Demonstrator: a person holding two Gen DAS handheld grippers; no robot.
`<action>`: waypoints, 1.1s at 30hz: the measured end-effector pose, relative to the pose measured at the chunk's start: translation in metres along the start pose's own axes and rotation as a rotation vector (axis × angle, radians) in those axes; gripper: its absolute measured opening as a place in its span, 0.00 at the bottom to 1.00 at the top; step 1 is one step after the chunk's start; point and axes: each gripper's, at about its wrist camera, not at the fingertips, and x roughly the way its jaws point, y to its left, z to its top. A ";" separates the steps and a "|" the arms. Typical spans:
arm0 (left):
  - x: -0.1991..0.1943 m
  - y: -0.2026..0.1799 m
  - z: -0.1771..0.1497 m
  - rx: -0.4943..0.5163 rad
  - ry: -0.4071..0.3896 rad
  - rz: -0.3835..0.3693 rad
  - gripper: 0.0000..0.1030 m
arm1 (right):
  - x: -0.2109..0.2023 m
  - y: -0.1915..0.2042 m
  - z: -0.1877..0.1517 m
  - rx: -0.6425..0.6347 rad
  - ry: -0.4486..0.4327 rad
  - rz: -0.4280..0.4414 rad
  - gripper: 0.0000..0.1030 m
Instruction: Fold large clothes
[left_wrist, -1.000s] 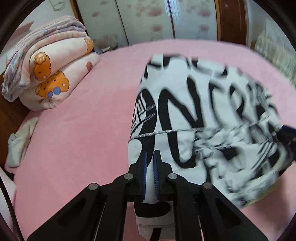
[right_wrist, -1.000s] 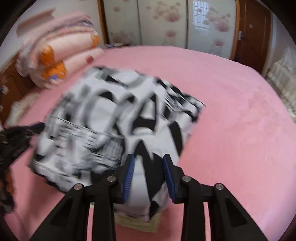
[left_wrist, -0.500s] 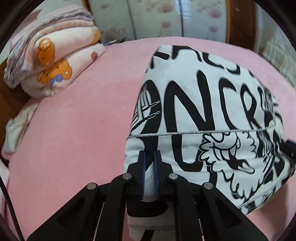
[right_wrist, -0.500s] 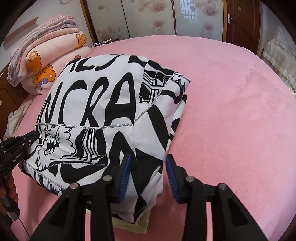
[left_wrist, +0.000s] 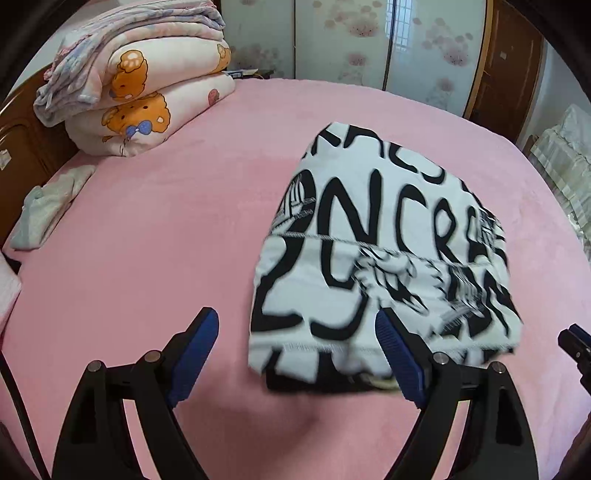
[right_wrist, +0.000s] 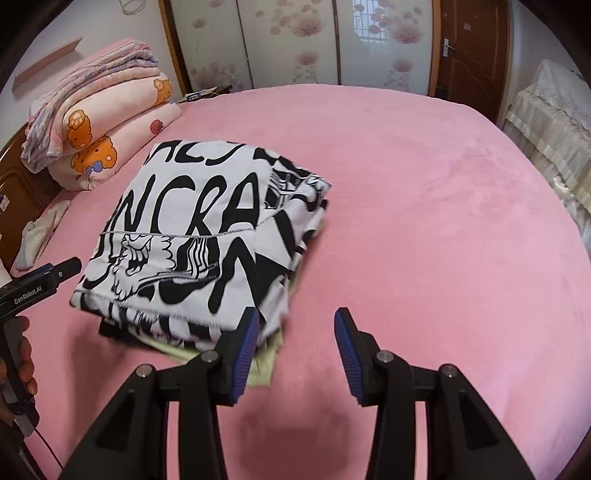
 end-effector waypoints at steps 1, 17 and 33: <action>-0.008 -0.003 -0.002 0.008 0.001 0.007 0.83 | -0.010 -0.003 -0.002 0.003 -0.005 -0.004 0.41; -0.169 -0.049 -0.047 0.097 -0.017 -0.010 0.83 | -0.189 -0.046 -0.028 0.034 -0.091 -0.083 0.52; -0.274 -0.094 -0.185 0.125 0.037 -0.121 0.84 | -0.271 -0.057 -0.147 0.082 0.024 -0.041 0.57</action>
